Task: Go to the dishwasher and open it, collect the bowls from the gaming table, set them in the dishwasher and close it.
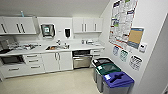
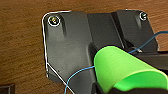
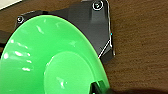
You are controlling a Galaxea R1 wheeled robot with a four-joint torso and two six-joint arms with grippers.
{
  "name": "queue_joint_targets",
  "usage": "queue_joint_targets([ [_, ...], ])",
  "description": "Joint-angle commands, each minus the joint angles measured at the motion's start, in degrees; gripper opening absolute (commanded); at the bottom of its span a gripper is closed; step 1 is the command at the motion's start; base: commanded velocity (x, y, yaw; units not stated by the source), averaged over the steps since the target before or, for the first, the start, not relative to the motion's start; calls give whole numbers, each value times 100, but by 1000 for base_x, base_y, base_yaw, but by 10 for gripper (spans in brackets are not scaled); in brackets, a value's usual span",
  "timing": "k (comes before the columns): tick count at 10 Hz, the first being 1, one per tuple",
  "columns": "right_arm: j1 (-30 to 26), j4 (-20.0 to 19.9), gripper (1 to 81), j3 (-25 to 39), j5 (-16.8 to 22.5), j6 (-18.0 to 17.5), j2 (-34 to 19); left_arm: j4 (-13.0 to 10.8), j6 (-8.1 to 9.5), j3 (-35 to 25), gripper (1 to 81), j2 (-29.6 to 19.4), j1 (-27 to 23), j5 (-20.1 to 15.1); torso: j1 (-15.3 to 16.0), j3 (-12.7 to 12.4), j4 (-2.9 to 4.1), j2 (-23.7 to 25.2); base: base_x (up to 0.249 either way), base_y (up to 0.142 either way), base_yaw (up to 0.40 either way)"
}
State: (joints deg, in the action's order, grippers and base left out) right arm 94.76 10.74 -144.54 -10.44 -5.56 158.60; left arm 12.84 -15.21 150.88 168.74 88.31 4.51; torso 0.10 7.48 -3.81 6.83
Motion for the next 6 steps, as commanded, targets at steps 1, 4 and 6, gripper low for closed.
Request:
queue_joint_targets([
  [1, -189, 59, 10, -29, 288, 20, -133, -62, -52, -6, 10, -24, -248, -328, 0, 0, 0, 0, 106, 0, 0],
  [4, -198, 51, 10, -29, 296, 20, -133, -62, -60, -15, 10, -24, -266, -328, 0, 0, 0, 0, 105, 0, 0],
  [6, -207, 51, 10, -29, 296, 20, -115, -62, -61, -24, 10, -33, -266, -328, 0, 0, 0, 0, 93, 0, 0],
])
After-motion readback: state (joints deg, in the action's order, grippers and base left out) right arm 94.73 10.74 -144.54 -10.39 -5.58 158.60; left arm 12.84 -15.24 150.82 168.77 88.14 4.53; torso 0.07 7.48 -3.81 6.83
